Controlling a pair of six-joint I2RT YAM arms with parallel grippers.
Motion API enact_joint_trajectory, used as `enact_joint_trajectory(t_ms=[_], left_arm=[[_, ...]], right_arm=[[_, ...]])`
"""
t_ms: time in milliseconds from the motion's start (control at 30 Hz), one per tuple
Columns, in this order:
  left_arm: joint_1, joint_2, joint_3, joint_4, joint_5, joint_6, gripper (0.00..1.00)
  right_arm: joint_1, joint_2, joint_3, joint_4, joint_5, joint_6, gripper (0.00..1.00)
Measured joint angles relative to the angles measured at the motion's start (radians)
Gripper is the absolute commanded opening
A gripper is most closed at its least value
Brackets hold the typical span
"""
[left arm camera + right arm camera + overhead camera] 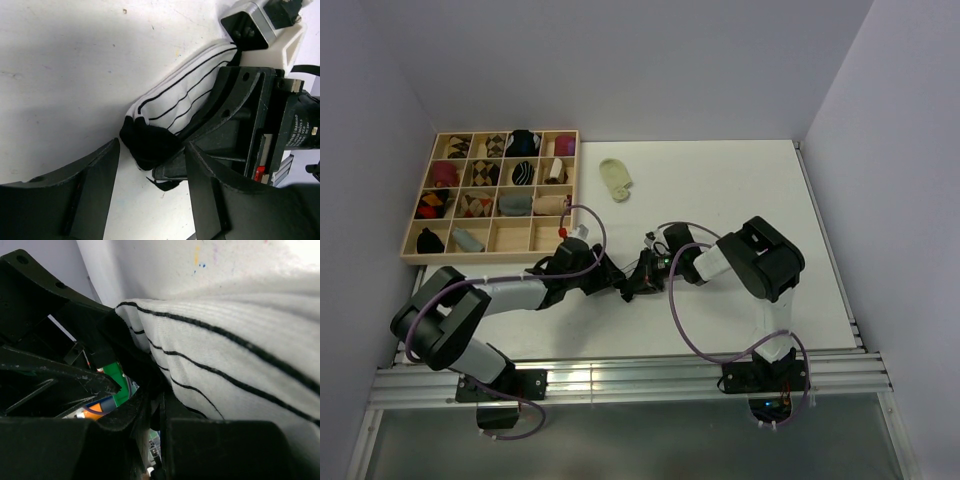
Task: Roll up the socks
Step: Roll the sock at the center of the board.
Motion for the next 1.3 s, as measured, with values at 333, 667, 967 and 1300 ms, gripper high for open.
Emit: enact_joint_trajectory(t_ms=[333, 667, 967, 1300], left_arm=[[0.001, 0.064, 0.02, 0.021, 0.022, 0.028, 0.13], [0.001, 0.09, 0.087, -0.067, 0.019, 0.043, 0.01], [0.002, 0.09, 0.185, -0.271, 0.001, 0.075, 0.01], [0.002, 0.124, 0.285, -0.418, 0.001, 0.116, 0.01]], right_arm=[[-0.005, 0.014, 0.0, 0.02, -0.014, 0.013, 0.0], [-0.001, -0.109, 0.004, -0.159, 0.108, -0.13, 0.38], [0.193, -0.497, 0.014, -0.411, 0.614, -0.447, 0.45], [0.501, -0.522, -0.019, -0.418, 1.068, -0.697, 0.46]])
